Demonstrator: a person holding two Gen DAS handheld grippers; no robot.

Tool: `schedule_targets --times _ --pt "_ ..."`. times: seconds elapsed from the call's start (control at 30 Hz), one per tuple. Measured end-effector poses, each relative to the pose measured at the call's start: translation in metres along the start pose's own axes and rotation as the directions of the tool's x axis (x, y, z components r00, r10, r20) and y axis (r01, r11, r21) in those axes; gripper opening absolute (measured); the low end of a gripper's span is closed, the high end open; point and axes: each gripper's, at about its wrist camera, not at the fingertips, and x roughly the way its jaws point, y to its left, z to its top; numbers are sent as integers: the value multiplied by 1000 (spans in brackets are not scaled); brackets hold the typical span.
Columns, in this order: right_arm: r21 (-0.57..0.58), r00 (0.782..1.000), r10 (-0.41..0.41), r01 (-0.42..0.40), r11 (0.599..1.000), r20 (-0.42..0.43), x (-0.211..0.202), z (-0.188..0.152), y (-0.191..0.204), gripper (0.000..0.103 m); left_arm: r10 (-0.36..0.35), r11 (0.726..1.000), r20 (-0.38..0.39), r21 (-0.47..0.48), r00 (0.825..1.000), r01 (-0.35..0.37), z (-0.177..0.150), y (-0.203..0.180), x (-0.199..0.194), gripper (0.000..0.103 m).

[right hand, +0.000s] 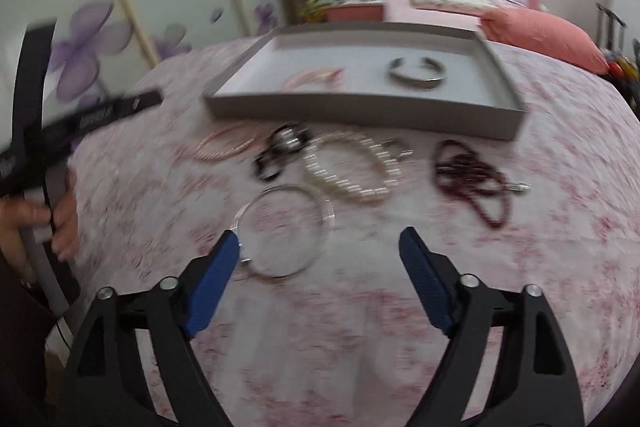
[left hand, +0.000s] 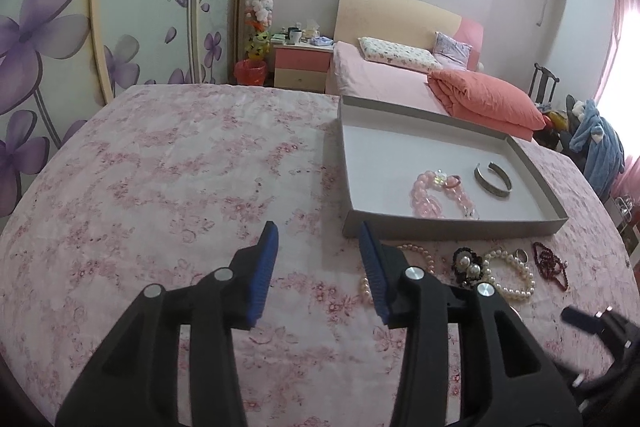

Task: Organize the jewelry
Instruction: 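Release both items in the tray and withdraw both tools, then grasp the silver bangle with the right tool while the left tool grasps the pink pearl bracelet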

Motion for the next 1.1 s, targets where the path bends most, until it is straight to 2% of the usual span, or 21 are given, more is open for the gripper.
schedule_targets --times 0.2,0.33,0.4,0.43,0.63,0.83,0.97,1.1 --pt "-60 994 -68 63 996 -82 32 0 29 86 14 1000 17 -12 1000 -14 3 8 -7 46" --pt "-83 991 -108 101 991 -83 38 3 37 88 21 1000 12 -13 1000 -21 3 10 -7 46" --pt "-85 991 -109 102 991 -77 40 5 38 83 20 1000 9 -11 1000 -20 2 9 -7 47" --pt "-92 993 -103 97 991 -62 38 4 38 70 18 1000 7 -10 1000 -18 2 8 -6 47" --pt "-85 993 -104 99 991 -61 23 -6 24 70 -12 1000 -19 26 1000 13 -1 -5 0 47" --pt "-4 984 -170 170 985 -58 10 -11 -14 70 -56 992 -97 103 994 67 -13 -31 16 46" --pt "21 981 -187 189 982 -55 7 -12 -27 70 -54 985 -162 154 985 80 -21 -47 33 46" --pt "16 981 -190 191 982 -44 8 -13 -26 70 -23 983 -212 171 977 60 -26 -53 53 36"
